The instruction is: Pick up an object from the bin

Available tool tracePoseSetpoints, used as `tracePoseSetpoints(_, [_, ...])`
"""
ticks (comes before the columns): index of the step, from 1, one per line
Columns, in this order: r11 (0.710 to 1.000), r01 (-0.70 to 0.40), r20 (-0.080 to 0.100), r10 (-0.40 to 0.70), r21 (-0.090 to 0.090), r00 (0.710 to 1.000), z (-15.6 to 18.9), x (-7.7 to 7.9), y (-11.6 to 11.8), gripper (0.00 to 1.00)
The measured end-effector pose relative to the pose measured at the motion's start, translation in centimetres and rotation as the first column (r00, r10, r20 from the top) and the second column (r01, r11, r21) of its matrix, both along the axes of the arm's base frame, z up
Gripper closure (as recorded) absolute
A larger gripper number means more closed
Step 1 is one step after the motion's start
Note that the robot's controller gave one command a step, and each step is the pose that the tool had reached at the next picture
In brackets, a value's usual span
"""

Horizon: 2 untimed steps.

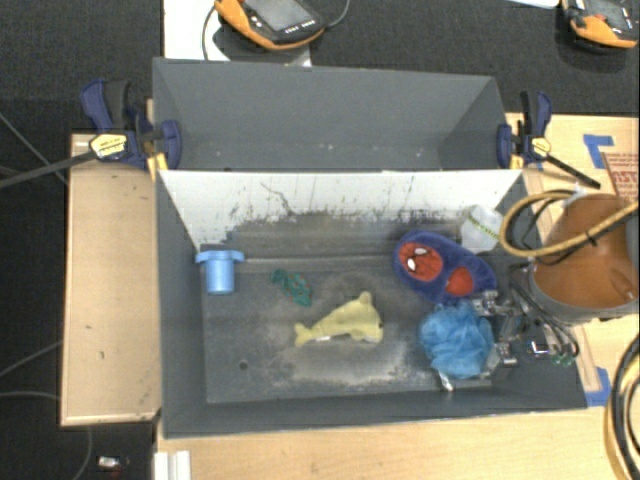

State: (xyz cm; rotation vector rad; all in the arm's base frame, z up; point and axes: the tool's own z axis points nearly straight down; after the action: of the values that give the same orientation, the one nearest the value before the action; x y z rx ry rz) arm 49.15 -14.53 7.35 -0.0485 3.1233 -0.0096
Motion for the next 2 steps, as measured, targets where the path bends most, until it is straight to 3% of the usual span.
tracePoseSetpoints(1, [1.000, -0.031, -0.003, 0.031, 0.001, 1.000, 0.2, -0.3, 0.3, 0.00])
tracePoseSetpoints(2, [1.000, -0.001, 0.002, 0.001, 0.000, 1.000, -0.2, -1.2, 3.5, 1.00])
